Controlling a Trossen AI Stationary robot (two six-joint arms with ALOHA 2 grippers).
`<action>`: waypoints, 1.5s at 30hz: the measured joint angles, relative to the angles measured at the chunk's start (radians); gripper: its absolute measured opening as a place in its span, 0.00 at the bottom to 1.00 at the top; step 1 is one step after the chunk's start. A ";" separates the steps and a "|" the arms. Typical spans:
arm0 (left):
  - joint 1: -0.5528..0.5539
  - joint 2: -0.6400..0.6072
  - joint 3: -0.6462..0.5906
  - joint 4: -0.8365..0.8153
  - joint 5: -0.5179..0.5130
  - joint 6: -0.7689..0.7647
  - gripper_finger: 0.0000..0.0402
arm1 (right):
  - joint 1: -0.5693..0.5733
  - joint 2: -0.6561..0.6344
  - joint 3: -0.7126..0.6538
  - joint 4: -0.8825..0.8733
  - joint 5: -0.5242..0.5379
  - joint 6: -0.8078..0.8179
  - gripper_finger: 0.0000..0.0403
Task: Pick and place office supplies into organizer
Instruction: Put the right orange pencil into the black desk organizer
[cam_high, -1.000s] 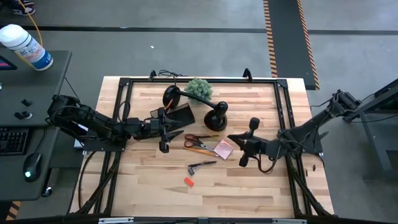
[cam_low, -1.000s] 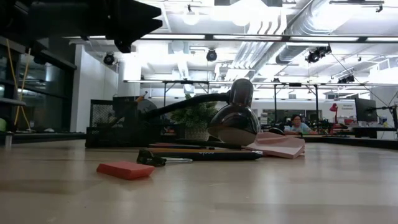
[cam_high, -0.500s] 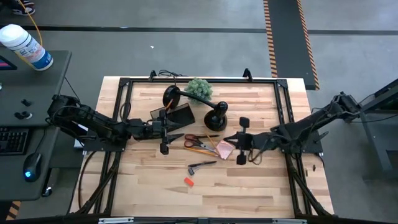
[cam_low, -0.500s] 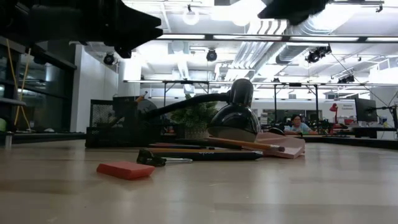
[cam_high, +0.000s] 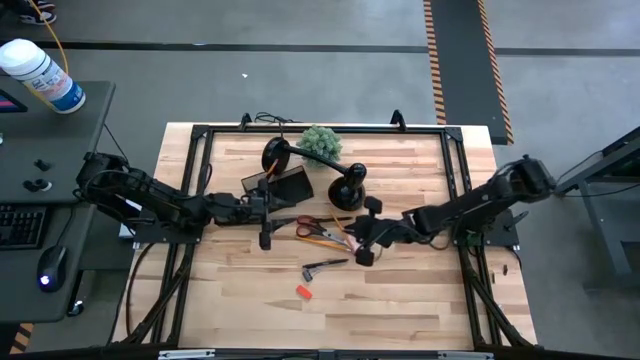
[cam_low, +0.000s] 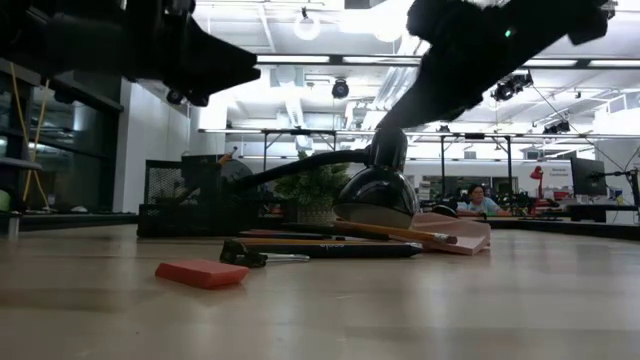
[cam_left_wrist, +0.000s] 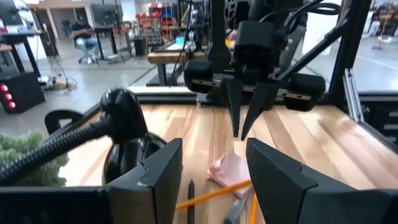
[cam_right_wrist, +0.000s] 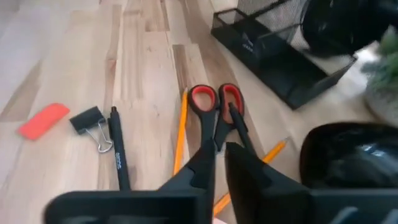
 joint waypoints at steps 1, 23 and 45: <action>0.000 0.000 0.000 -0.011 0.000 -0.004 0.42 | -0.003 0.016 0.000 0.009 0.004 0.025 0.10; 0.000 0.000 0.000 -0.089 -0.068 -0.008 0.42 | -0.021 0.302 0.345 -0.464 0.150 0.424 0.32; 0.000 0.000 0.000 -0.090 -0.065 -0.010 0.42 | -0.092 0.380 0.386 -0.581 -0.006 0.654 0.32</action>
